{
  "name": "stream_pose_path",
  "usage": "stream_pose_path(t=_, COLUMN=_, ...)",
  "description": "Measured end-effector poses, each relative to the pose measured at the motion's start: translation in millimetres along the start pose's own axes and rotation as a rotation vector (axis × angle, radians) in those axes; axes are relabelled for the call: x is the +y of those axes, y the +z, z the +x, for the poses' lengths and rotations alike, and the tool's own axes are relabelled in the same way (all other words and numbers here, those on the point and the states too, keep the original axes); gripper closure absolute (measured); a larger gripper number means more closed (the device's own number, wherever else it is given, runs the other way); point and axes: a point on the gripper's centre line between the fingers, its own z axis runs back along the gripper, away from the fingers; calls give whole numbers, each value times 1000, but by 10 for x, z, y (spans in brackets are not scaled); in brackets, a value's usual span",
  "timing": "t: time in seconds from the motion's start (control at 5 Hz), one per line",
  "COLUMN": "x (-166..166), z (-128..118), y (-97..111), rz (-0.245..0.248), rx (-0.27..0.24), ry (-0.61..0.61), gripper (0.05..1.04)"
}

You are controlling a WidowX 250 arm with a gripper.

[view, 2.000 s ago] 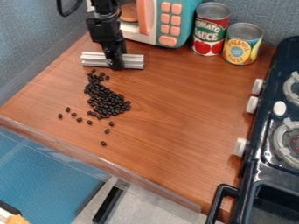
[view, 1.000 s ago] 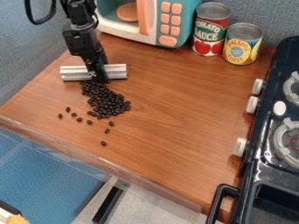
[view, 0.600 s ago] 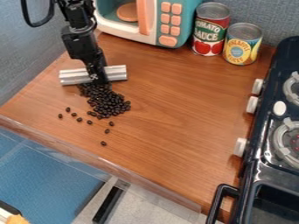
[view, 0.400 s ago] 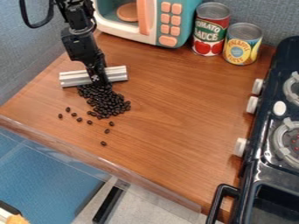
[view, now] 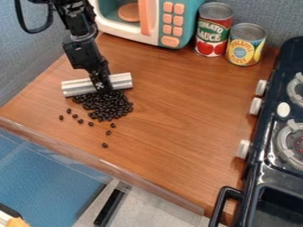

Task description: Sweep into pile

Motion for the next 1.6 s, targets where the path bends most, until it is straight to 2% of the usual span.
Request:
stream_pose_path(t=0.8, x=300, z=-63, y=-34, rz=10, rx=27, ry=26, gripper=696)
stream_pose_path(t=1.0, x=287, z=-57, y=-36, rz=2, rx=26, ry=28, gripper=696)
stream_pose_path(t=1.6, x=-37, z=-162, y=45, rz=-28, rx=38, ry=30, gripper=697)
